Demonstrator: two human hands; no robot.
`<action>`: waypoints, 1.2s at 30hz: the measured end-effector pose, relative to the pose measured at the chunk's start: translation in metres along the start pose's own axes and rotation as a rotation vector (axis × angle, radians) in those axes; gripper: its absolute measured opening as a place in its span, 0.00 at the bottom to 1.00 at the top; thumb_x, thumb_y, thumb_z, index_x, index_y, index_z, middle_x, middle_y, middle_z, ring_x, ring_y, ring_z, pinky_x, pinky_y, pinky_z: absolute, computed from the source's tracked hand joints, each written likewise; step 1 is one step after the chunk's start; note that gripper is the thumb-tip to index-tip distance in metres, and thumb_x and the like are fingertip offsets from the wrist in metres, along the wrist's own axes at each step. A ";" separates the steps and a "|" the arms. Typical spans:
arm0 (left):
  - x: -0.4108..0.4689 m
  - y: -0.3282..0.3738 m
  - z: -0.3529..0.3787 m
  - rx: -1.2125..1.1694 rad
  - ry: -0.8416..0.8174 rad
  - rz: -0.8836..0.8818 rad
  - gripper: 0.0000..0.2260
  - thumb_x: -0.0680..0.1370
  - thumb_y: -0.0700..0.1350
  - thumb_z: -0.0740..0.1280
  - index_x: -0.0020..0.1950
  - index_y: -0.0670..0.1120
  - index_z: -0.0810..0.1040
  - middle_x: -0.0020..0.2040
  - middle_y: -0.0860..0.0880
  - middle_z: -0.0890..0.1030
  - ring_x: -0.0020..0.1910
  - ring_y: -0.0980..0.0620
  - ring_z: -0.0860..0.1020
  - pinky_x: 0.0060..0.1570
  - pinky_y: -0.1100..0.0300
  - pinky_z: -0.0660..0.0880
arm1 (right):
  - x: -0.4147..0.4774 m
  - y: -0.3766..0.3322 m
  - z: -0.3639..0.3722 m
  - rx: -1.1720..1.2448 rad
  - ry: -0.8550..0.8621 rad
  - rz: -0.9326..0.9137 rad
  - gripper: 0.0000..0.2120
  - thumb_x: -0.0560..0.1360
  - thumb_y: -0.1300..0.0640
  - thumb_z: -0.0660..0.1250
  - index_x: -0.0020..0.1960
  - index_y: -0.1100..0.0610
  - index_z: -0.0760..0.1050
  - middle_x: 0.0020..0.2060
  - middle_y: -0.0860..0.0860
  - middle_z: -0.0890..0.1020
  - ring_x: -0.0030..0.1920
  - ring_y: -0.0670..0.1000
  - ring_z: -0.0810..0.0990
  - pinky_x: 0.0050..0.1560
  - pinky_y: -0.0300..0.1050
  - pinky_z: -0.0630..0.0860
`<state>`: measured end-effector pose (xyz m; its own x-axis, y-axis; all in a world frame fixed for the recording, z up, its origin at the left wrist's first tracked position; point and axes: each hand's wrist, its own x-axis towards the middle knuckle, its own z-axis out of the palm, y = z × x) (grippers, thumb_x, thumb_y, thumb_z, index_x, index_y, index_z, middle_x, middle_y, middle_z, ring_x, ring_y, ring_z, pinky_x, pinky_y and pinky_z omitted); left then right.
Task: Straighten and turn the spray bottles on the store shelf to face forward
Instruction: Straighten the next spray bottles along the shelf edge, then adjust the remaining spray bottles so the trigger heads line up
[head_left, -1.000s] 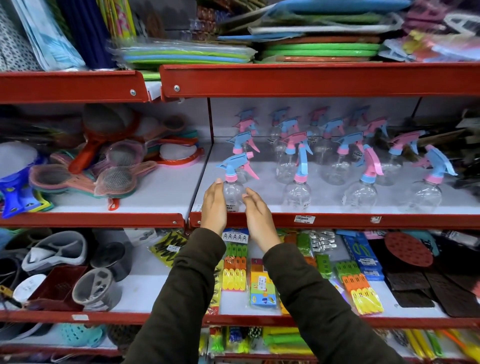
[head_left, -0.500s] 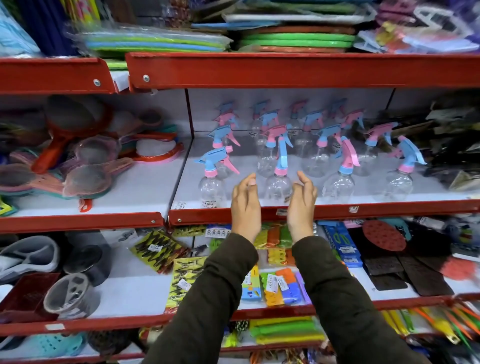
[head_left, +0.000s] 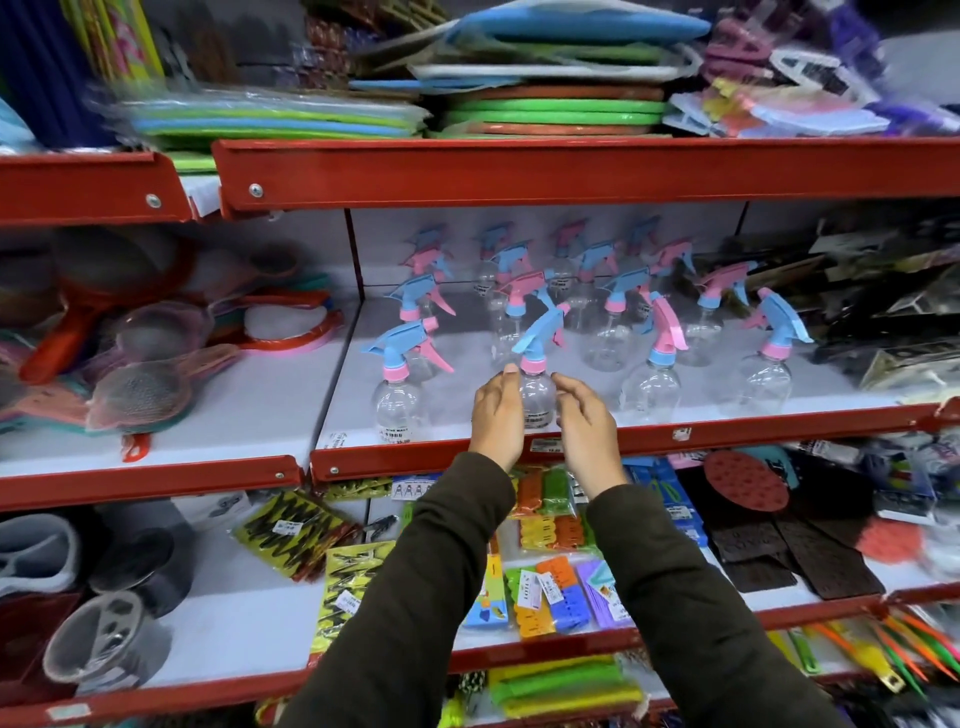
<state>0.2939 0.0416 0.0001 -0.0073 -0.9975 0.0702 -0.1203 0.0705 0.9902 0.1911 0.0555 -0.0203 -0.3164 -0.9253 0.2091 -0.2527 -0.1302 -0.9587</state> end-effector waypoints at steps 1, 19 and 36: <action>0.003 0.002 0.000 -0.014 -0.007 -0.012 0.25 0.82 0.58 0.49 0.72 0.46 0.70 0.74 0.42 0.70 0.74 0.45 0.67 0.76 0.47 0.59 | -0.001 0.001 -0.002 -0.015 0.003 -0.004 0.18 0.81 0.58 0.57 0.68 0.56 0.75 0.67 0.56 0.77 0.66 0.52 0.75 0.72 0.50 0.70; -0.007 -0.010 0.017 0.013 0.170 0.071 0.20 0.83 0.51 0.52 0.72 0.47 0.69 0.71 0.43 0.67 0.74 0.47 0.64 0.67 0.62 0.55 | 0.010 0.004 -0.005 -0.016 -0.092 -0.024 0.20 0.81 0.58 0.60 0.72 0.55 0.71 0.71 0.55 0.73 0.61 0.47 0.73 0.62 0.41 0.68; -0.043 -0.002 0.098 0.014 0.466 0.457 0.16 0.83 0.48 0.55 0.67 0.47 0.73 0.66 0.47 0.72 0.69 0.52 0.69 0.70 0.60 0.63 | 0.007 0.027 -0.095 0.142 0.143 -0.183 0.14 0.79 0.57 0.63 0.64 0.50 0.74 0.62 0.50 0.75 0.60 0.45 0.74 0.53 0.25 0.67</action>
<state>0.1973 0.0838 -0.0165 0.3704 -0.7618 0.5315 -0.2204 0.4838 0.8470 0.0946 0.0793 -0.0266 -0.4057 -0.8235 0.3965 -0.1901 -0.3483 -0.9179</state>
